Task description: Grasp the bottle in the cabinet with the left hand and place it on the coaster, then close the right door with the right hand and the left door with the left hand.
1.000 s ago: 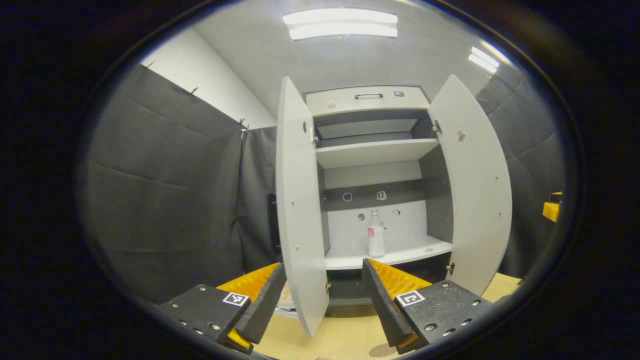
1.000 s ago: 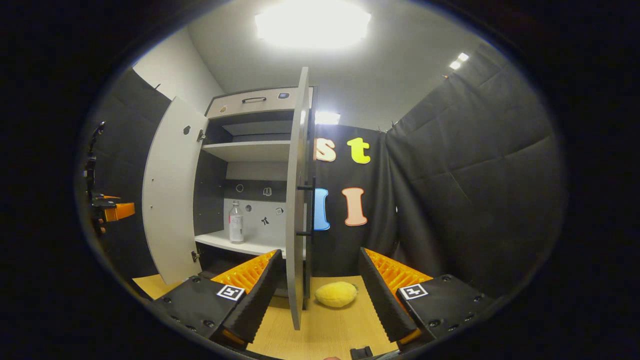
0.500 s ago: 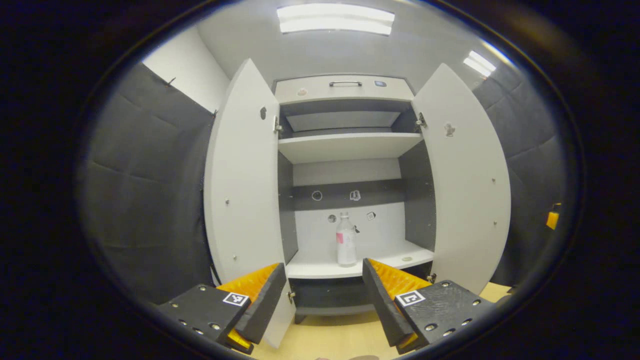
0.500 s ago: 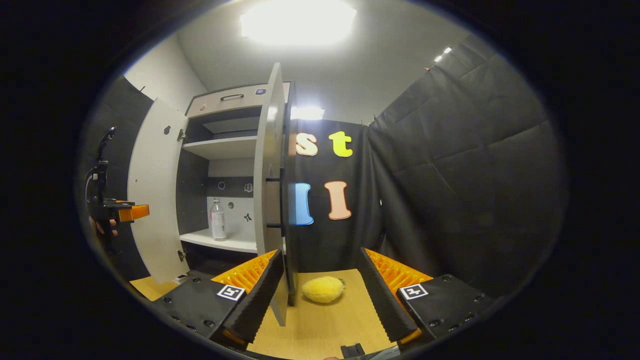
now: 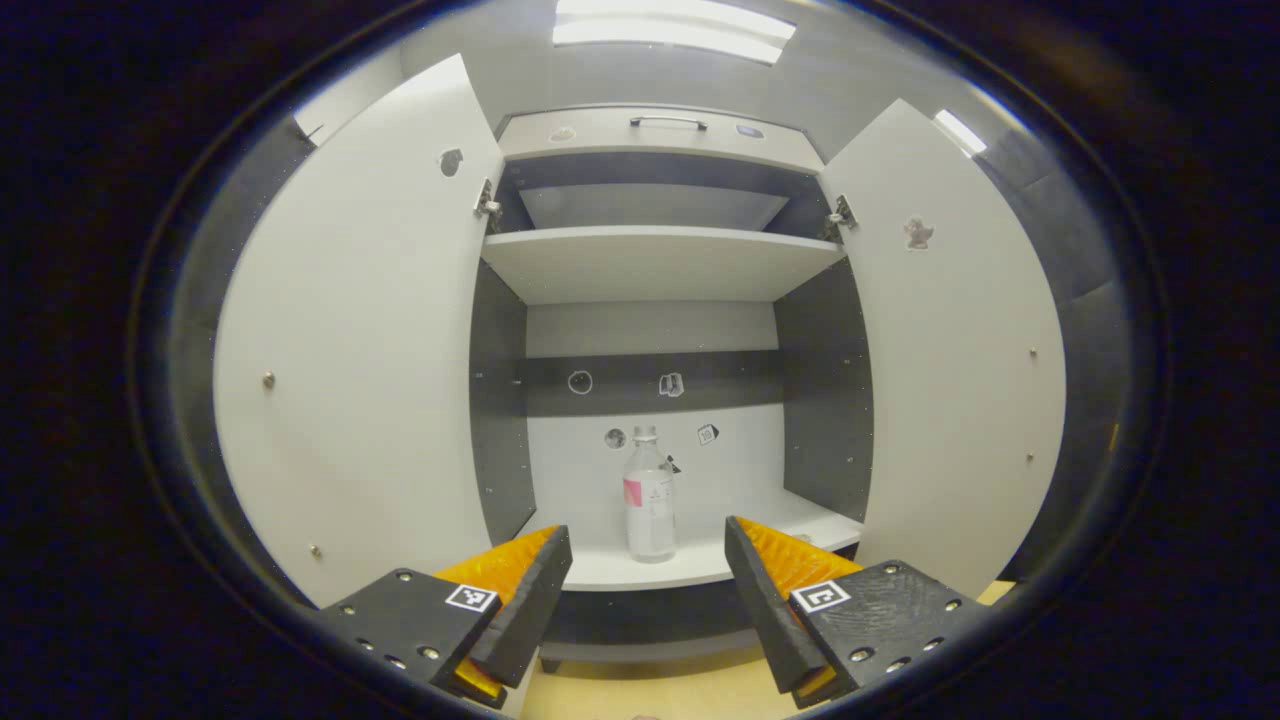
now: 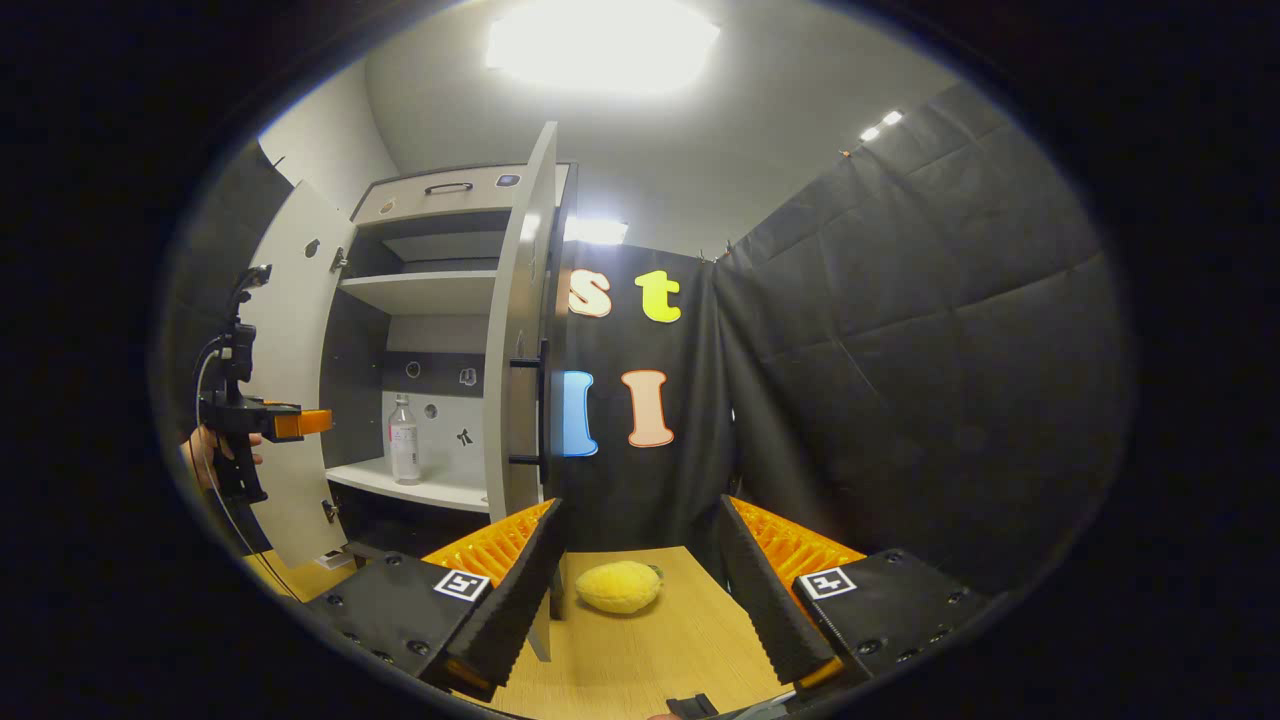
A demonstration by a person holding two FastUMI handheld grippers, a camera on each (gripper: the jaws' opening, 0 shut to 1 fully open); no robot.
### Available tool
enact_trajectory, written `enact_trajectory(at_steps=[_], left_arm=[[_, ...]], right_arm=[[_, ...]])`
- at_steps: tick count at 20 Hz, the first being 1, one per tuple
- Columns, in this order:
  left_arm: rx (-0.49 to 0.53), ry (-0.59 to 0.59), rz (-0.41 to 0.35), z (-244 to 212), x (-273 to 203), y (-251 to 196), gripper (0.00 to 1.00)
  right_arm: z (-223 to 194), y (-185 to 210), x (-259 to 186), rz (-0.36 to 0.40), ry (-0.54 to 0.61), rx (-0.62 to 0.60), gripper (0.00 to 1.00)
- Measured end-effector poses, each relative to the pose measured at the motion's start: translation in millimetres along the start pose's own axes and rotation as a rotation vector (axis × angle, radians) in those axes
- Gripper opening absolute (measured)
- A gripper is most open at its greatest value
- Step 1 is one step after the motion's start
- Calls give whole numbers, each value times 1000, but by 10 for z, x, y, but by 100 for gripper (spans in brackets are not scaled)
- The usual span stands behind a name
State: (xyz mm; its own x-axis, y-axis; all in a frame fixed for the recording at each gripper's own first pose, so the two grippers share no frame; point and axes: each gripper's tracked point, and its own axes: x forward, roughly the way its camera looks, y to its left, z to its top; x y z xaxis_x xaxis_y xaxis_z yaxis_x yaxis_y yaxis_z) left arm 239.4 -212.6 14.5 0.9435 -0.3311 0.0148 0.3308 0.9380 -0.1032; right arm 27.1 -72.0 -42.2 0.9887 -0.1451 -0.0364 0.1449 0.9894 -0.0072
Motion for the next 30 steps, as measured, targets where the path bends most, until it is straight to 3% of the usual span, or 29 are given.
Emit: enact_trajectory(at_steps=[4, 5, 9, 17, 18, 19, 21, 26, 27, 29, 30], left_arm=[[-20, 3, -35, -104, 385, -13, 94], [-29, 6, -42, -152, 515, -6, 90], [-34, 15, -73, -283, 991, -6, 90], [-44, 51, -84, -672, 1777, 39, 94], [-48, 59, -86, -721, 1865, 40, 90], [-53, 63, -87, -761, 1937, 44, 94], [-65, 72, -97, -828, 2059, 34, 91], [-49, 87, -83, -911, 2253, 81, 89], [-39, 95, -82, -954, 2266, 83, 94], [-24, 100, -71, -970, 2308, 87, 83], [-21, 104, -71, -964, 2289, 69, 78]], right_arm=[[-26, -25, 54, -61, 8, -21, 93], [-29, -33, 68, -77, 7, -20, 93], [-60, -48, 129, -138, 12, -18, 96], [-187, -26, 264, -226, 45, -39, 93], [-207, -26, 269, -236, 51, -41, 96], [-224, -29, 283, -245, 57, -43, 96], [-242, -27, 298, -259, 68, -49, 93], [-235, 1, 318, -266, 77, -74, 96], [-244, -1, 306, -266, 79, -81, 96], [-247, -8, 282, -265, 84, -91, 93], [-244, -9, 268, -263, 86, -93, 96]])
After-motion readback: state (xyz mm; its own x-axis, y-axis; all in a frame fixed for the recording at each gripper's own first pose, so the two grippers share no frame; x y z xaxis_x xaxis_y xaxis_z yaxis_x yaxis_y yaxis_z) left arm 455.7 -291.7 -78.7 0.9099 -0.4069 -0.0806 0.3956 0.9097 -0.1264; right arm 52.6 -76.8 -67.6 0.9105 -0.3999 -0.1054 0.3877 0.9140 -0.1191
